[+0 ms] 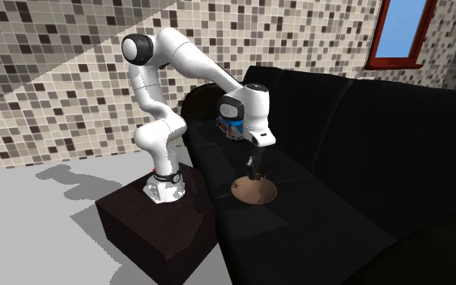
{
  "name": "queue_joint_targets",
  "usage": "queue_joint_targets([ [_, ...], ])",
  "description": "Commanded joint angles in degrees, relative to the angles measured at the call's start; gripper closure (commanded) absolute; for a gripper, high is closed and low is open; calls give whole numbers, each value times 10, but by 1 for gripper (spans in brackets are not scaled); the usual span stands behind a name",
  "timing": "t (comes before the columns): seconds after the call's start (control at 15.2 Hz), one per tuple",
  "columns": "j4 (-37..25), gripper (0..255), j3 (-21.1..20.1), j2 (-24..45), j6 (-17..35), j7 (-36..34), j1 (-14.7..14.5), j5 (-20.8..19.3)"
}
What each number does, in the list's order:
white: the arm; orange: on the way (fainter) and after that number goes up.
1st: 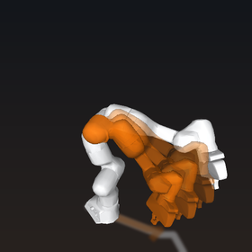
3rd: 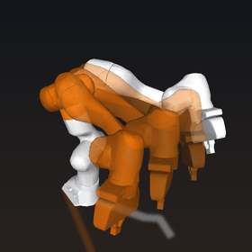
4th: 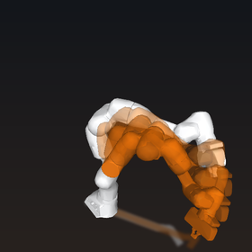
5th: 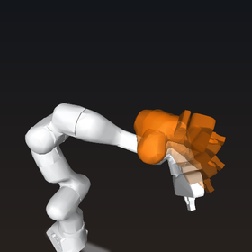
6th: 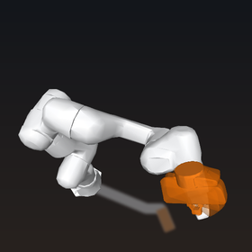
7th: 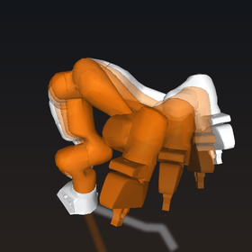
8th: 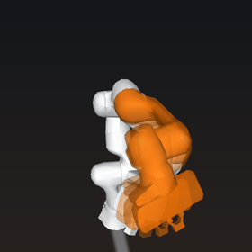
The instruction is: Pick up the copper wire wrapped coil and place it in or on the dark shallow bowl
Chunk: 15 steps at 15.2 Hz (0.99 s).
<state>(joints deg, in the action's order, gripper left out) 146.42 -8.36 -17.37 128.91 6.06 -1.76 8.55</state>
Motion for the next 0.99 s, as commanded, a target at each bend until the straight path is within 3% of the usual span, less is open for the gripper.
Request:
queue_joint_targets([
  [0.0, 10, 255, -1, 7, 17, 1, 0, 1],
  [0.46, 33, 255, -4, 48, 81, 5, -1, 3],
  [0.92, 33, 255, -4, 48, 81, 5, -1, 3],
])
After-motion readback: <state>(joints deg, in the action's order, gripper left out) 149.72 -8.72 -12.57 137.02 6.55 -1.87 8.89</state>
